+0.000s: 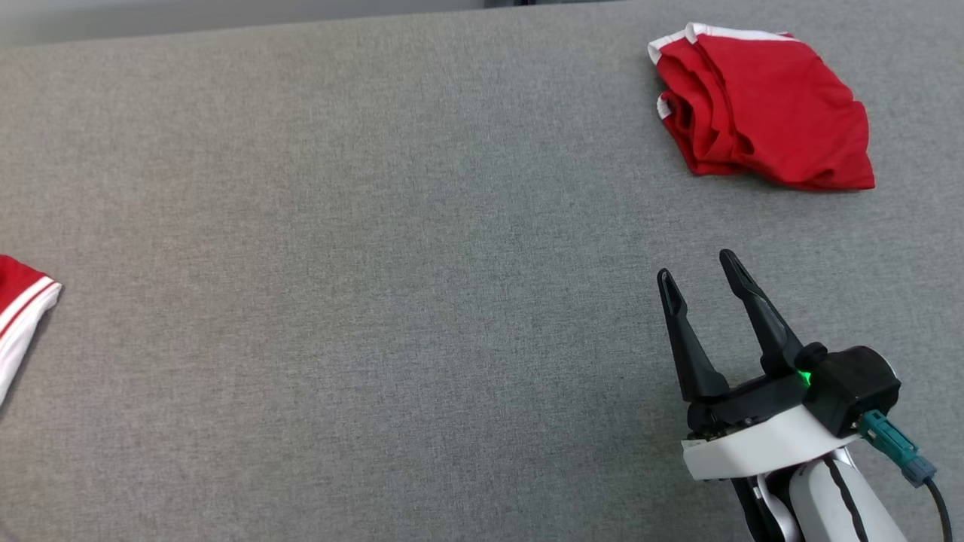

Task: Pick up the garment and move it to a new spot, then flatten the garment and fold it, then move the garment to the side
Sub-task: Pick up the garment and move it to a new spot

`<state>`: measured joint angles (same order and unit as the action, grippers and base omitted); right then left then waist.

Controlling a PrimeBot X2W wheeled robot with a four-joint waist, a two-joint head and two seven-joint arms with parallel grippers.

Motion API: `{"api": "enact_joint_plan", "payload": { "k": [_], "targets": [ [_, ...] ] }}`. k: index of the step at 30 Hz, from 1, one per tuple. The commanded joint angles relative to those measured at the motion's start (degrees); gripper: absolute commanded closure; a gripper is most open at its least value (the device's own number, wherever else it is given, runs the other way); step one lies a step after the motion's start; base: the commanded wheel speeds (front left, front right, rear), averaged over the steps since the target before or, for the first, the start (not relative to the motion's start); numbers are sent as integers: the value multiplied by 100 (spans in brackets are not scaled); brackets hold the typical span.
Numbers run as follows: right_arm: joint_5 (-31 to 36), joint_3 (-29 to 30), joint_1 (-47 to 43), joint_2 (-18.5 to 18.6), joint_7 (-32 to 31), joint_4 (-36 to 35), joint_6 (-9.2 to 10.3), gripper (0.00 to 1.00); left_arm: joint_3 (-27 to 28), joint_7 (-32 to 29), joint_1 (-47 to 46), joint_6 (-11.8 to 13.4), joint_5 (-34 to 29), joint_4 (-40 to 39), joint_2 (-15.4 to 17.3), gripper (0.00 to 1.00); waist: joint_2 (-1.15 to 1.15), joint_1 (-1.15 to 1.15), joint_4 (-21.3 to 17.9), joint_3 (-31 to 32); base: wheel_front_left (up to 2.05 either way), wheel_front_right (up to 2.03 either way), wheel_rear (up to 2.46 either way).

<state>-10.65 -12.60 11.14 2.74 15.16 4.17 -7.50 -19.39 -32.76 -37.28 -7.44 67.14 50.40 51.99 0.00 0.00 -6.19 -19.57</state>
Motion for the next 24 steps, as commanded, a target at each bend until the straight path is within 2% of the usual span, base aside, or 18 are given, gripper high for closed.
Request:
{"api": "enact_joint_plan", "payload": {
  "k": [1, 11, 15, 24],
  "targets": [
    [-40, 5, -52, 33, 10, 17, 0, 0, -118, 82, -142, -8, -44, -144, 83, 100, 0, 0, 20, 143, 0, 0, 0],
    [-235, -65, -216, 35, 10, 237, 0, 0, -1044, 219, -295, -9, -154, -1262, 271, 100, 0, 0, -31, 898, 0, 0, 0],
    [-317, -7, -287, 36, 10, 286, 0, 0, -1377, 280, -357, -9, -257, -1838, 223, 100, 0, 0, -97, 1125, 0, 0, 0],
    [-411, 134, -488, 33, 10, 310, 0, 0, -1616, 335, -277, -9, -108, -3386, 206, 100, 0, 0, -387, 1515, 0, 0, 0]
  ]
}}
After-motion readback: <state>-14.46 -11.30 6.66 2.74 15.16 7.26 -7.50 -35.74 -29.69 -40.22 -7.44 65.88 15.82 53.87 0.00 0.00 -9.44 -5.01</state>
